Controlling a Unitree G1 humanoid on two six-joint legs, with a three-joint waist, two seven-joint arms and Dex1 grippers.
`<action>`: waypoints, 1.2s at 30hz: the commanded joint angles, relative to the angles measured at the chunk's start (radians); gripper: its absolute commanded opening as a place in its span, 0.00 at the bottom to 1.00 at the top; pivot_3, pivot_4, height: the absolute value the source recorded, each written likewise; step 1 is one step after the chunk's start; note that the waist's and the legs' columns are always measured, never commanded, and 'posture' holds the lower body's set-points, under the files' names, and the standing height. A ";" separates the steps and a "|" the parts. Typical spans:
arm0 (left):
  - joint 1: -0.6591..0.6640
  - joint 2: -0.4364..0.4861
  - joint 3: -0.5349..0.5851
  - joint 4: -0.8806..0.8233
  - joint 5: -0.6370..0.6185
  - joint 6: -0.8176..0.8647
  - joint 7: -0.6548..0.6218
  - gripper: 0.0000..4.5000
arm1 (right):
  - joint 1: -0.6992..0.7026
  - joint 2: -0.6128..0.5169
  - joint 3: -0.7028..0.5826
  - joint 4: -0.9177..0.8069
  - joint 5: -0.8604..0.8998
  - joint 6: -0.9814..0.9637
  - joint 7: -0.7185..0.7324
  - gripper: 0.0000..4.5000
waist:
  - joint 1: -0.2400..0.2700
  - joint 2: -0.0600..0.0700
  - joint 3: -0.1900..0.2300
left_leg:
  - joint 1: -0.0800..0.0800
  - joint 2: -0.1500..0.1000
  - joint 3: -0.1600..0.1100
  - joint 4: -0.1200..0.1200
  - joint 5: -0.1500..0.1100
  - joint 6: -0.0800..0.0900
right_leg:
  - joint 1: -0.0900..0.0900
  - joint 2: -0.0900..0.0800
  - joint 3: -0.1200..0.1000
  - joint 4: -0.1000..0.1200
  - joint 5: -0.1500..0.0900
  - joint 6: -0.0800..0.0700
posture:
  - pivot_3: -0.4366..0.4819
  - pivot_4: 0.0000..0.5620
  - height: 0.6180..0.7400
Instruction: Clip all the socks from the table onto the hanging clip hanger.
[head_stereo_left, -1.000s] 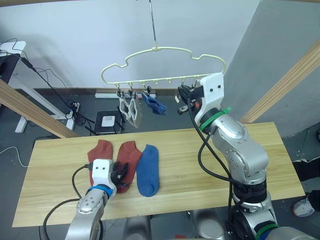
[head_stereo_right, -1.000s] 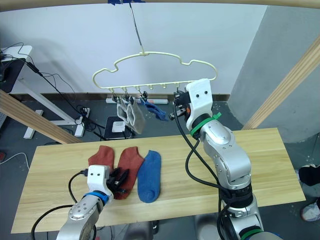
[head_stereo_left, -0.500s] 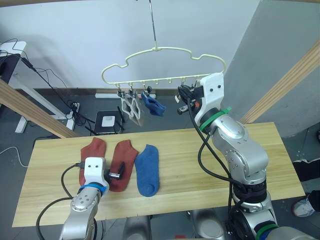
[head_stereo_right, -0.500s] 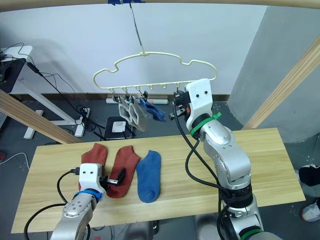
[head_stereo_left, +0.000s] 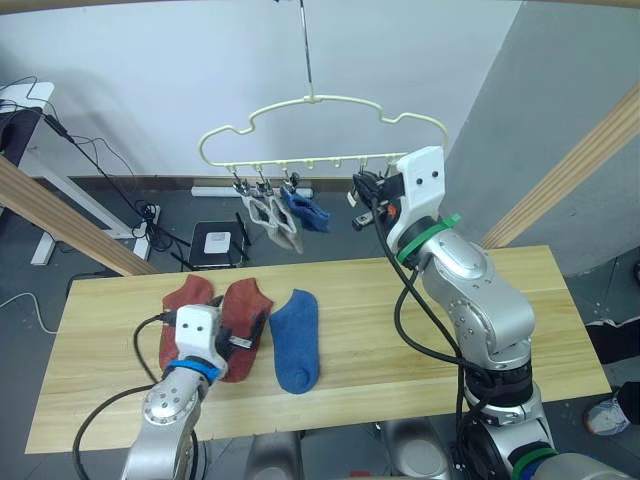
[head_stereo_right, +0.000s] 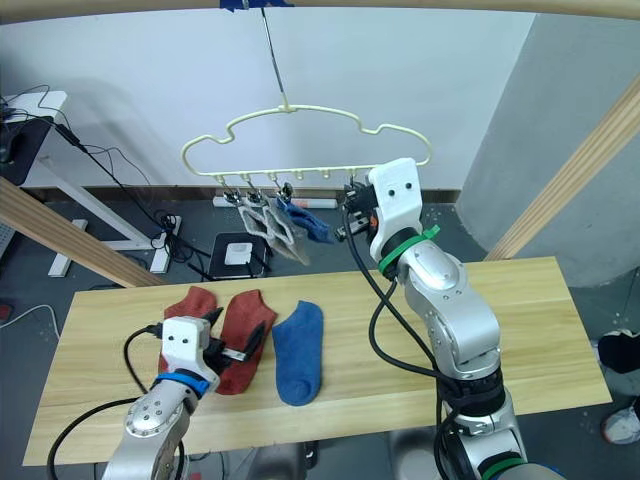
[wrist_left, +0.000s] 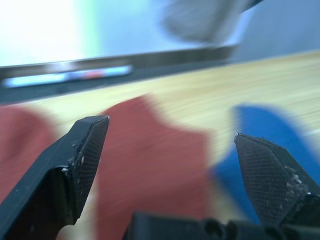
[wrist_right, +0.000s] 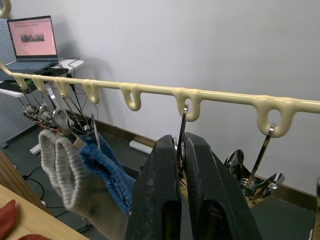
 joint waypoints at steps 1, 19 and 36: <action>0.010 -0.019 -0.061 -0.046 -0.035 0.056 -0.042 0.99 | 0.001 0.000 -0.002 -0.028 0.004 -0.022 0.002 0.00 | 0.000 0.000 0.000 | 0.000 0.000 0.000 0.000 0.000 0.000 | 0.000 0.000 0.000 0.000 0.000 0.000 | 0.26 0.51 1.00; -0.128 -0.064 -0.168 0.107 0.095 0.192 0.060 0.99 | 0.011 -0.001 0.003 -0.046 0.008 -0.007 -0.004 0.00 | -0.003 0.000 0.000 | 0.000 -0.003 -0.001 0.000 0.000 0.000 | 0.000 0.001 0.000 0.000 0.000 0.000 | 0.23 0.52 1.00; -0.106 -0.049 -0.192 0.082 0.094 0.198 0.018 0.38 | 0.017 -0.002 0.003 -0.057 0.009 0.002 -0.007 0.00 | -0.003 0.000 0.000 | 0.000 -0.003 0.000 0.000 0.000 0.000 | 0.000 0.001 0.000 0.000 0.000 0.000 | 0.21 0.52 1.00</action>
